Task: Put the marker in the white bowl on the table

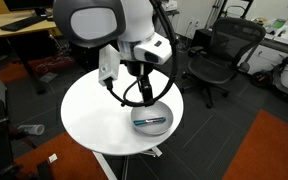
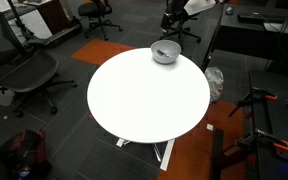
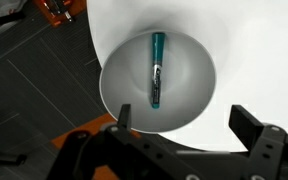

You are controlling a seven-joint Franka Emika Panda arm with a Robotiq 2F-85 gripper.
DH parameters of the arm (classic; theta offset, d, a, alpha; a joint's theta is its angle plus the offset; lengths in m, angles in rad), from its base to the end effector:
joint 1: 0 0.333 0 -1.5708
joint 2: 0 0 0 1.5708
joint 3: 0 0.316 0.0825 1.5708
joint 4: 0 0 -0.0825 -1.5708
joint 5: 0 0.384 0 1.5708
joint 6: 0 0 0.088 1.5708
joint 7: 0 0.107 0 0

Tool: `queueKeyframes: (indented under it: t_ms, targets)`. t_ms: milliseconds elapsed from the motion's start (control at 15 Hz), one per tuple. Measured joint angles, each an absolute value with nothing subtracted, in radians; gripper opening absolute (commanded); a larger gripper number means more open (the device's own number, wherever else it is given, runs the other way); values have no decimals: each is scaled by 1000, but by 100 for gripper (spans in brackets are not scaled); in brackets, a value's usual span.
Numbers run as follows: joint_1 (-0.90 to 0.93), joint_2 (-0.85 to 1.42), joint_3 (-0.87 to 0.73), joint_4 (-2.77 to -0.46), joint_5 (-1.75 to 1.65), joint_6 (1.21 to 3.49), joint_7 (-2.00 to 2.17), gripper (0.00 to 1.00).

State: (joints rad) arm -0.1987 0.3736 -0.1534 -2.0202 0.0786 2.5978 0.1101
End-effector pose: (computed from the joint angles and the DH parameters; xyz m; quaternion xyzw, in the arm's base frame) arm 0.5844 -0.2122 0.2873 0.9625 -0.2504 0.1034 0.0161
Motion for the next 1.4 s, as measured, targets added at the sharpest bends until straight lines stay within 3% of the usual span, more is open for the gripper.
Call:
queueKeyframes:
  t_ms: [1400]
  targets:
    - [-254,730,-120,-1737,108,2593,34,100]
